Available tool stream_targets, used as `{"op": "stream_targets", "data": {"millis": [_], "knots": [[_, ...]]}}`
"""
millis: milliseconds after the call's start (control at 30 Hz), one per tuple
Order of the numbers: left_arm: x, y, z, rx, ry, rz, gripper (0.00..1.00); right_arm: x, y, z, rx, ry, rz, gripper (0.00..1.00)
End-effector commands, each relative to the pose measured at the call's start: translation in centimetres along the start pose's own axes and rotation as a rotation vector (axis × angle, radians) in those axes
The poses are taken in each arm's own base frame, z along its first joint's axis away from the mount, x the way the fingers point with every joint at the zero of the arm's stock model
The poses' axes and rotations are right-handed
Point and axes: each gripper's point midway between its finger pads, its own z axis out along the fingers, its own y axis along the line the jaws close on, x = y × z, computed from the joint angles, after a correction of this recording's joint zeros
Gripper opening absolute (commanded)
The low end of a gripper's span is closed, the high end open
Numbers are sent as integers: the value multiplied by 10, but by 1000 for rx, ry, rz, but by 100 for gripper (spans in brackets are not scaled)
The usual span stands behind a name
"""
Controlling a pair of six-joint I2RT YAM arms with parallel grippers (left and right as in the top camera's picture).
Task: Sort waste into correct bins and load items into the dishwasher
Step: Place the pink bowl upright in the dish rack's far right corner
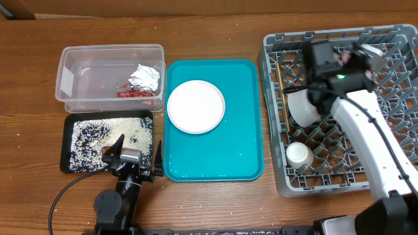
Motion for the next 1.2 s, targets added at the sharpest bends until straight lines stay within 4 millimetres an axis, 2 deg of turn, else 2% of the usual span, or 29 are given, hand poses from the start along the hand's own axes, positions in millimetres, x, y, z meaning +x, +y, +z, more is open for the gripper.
{"op": "stream_targets", "data": {"millis": [0, 67, 167, 433, 667, 933, 1067, 1167], "knots": [[0, 0, 0, 0, -6, -6, 100, 12, -21, 29, 126, -5, 44, 4], [0, 0, 0, 0, -6, -6, 100, 21, -27, 41, 171, -5, 36, 4], [0, 0, 0, 0, -6, -6, 100, 30, -25, 48, 182, 3, 6, 4], [0, 0, 0, 0, -6, -6, 100, 45, 3, 41, 176, -13, -129, 4], [0, 0, 0, 1, -6, -6, 100, 47, 14, 39, 228, -75, -228, 4], [0, 0, 0, 0, -6, -6, 100, 24, 29, 6, 263, -262, -334, 6], [0, 0, 0, 0, -6, -6, 100, 22, 24, 12, 288, -257, -326, 7], [0, 0, 0, 1, -5, -6, 100, 20, 12, 28, 336, -218, -340, 13]]}}
